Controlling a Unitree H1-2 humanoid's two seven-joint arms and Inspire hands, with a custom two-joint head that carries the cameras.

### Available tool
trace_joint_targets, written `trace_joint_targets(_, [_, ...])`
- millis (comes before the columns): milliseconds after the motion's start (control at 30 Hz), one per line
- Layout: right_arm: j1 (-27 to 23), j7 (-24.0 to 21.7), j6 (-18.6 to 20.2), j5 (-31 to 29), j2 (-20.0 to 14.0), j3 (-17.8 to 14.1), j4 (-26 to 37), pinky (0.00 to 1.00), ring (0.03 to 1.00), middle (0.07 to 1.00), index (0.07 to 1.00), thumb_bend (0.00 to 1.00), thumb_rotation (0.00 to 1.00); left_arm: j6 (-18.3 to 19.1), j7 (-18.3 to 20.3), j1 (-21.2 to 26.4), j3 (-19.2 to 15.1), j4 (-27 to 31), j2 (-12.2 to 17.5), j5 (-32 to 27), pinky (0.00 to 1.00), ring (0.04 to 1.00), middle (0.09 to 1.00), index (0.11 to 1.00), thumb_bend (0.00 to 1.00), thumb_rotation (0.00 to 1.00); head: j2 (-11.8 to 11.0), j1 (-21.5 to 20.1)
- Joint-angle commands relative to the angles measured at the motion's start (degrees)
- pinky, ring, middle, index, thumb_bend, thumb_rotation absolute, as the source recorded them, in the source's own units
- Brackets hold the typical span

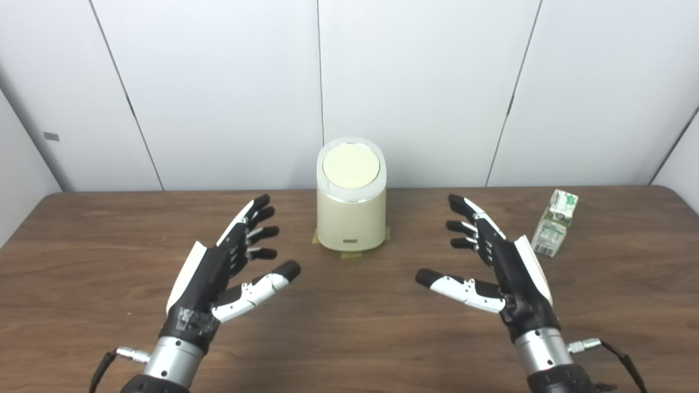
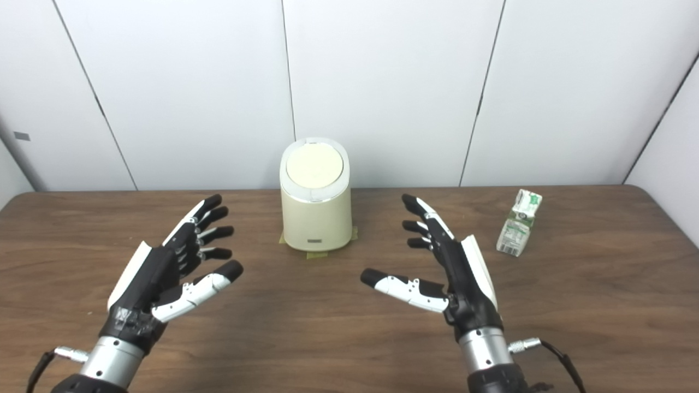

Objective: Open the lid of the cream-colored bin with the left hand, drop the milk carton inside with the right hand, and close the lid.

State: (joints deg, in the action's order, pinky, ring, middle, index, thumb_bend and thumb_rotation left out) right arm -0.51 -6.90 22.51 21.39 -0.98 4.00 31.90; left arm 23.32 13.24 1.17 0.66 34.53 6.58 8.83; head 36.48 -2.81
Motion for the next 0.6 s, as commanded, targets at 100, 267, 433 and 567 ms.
trace_joint_targets(100, [-1.9, -0.9, 3.7, -7.9, 1.7, -2.1, -1.4, 0.82, 1.0, 1.0, 1.0, 0.8, 0.74, 2.9, -1.0, 1.0, -1.4, -2.3, -1.0, -4.4, 1.0, 1.0, 1.0, 1.0, 0.71, 0.53, 0.1, 0.0])
trace_joint_targets(267, [-1.9, -0.3, 3.3, -13.1, 2.2, -3.9, -4.7, 0.98, 1.0, 1.0, 1.0, 0.68, 0.9, 3.0, -1.8, 1.0, -2.3, -5.1, -1.3, -6.3, 1.0, 1.0, 1.0, 1.0, 0.61, 0.65, 0.3, 0.3])
trace_joint_targets(433, [-1.7, 1.6, 1.8, -17.2, 3.5, -5.8, -8.1, 0.96, 1.0, 1.0, 1.0, 0.64, 0.99, 1.4, -3.9, 0.7, -2.2, -9.1, -1.4, -5.9, 1.0, 1.0, 1.0, 1.0, 0.6, 0.84, 0.3, 0.5])
trace_joint_targets(567, [-1.7, 2.2, -0.2, -20.3, 4.1, -7.2, -11.2, 0.96, 1.0, 1.0, 1.0, 0.64, 1.0, 0.7, -5.4, 0.4, -3.1, -12.7, -2.3, -7.3, 1.0, 1.0, 1.0, 1.0, 0.59, 0.91, 0.3, 1.0])
